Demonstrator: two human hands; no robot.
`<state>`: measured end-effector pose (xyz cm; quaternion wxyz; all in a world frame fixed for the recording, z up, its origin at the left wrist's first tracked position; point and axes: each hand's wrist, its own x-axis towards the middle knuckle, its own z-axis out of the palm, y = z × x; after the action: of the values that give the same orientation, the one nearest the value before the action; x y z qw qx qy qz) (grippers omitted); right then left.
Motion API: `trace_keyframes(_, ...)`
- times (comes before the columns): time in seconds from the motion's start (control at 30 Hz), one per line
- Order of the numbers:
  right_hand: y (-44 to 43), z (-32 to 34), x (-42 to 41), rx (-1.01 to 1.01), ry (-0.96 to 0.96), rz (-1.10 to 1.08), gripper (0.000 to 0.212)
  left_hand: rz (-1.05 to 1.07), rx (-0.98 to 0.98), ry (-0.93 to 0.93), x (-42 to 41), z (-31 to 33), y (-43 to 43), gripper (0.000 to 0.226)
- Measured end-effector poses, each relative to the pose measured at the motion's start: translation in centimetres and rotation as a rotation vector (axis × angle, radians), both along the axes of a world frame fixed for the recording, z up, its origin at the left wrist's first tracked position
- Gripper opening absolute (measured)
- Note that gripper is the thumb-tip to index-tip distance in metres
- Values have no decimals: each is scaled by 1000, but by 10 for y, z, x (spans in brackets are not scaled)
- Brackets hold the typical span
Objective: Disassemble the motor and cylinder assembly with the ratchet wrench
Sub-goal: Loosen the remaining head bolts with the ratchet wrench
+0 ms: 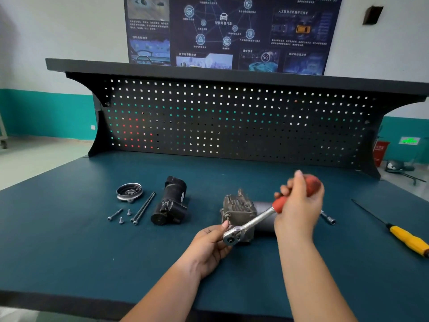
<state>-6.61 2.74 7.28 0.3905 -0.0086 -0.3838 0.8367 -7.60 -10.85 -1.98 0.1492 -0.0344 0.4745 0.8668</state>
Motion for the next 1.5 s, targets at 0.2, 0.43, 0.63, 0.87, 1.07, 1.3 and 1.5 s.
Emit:
trace_keyframes(0.2, 19, -47, 6, -423, -154, -57, 17, -1, -5, 9, -1, -1, -1, 19)
trace_keyframes(0.43, 4, -15, 4, -203, -30, -57, 17, 6, 11, -13, -2, -1, -3, 16)
trace_keyframes(0.63, -33, 34, -3, 436, 66, 138, 17, -36, -6, 8, 0, -3, -1, 19)
trace_keyframes(0.87, -87, 46, -13, 1091, 79, 252, 22, -48, -38, 60, -3, -5, 1, 27)
trace_keyframes(1.07, -110, 35, -14, 1286, 72, 293, 16, -50, -47, 79, -3, -7, -1, 28)
trace_keyframes(1.3, -81, 42, -11, 997, 74, 227, 24, -52, -78, 105, -5, -6, 0, 37)
trace_keyframes(1.5, -39, 36, -6, 531, 64, 111, 15, -6, -32, 63, -5, -7, -1, 20)
